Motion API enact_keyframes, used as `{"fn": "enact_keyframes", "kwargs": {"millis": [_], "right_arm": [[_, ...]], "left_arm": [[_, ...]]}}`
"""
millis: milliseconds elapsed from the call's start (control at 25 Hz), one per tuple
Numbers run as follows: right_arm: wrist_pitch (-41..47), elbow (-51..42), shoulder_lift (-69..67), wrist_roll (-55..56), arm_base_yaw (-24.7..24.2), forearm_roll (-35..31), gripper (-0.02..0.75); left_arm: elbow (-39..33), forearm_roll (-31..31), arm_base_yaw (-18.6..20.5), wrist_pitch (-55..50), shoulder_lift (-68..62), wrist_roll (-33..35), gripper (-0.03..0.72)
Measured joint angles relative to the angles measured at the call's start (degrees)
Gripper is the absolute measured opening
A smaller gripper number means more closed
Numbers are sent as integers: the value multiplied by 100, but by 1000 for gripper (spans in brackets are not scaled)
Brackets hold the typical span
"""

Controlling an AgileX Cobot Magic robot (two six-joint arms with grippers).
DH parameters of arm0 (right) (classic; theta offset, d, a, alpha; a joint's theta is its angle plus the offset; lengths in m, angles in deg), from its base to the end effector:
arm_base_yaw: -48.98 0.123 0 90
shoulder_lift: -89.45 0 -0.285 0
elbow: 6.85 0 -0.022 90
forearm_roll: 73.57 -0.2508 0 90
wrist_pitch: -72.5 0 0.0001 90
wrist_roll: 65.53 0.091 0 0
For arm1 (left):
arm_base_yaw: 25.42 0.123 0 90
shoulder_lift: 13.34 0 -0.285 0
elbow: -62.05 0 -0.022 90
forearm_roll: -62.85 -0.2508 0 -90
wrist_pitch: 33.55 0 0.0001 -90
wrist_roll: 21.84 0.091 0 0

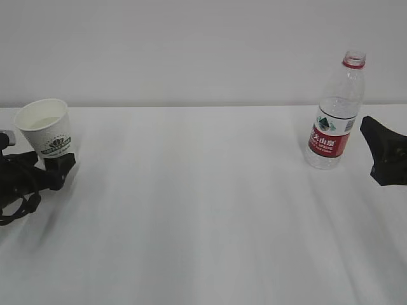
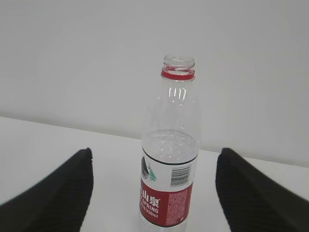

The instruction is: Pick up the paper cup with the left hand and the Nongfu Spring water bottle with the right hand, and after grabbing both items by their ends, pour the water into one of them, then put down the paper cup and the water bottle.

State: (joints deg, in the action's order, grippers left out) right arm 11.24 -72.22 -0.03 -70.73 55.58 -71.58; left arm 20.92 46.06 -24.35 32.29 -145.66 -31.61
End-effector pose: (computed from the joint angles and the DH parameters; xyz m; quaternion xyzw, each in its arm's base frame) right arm 0.2129 0.0274 0.1845 -0.0913 0.7232 0.0137 0.6844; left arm 0.3259 -0.0179 0.0590 0.0509 0.8068 -0.1163 0.5770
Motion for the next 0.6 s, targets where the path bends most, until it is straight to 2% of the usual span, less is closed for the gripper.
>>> {"fn": "enact_keyframes", "kwargs": {"millis": [600], "right_arm": [[0, 0, 0, 0, 0, 0, 593]], "left_arm": [[-947, 150, 0, 0, 1188, 70, 676]]}}
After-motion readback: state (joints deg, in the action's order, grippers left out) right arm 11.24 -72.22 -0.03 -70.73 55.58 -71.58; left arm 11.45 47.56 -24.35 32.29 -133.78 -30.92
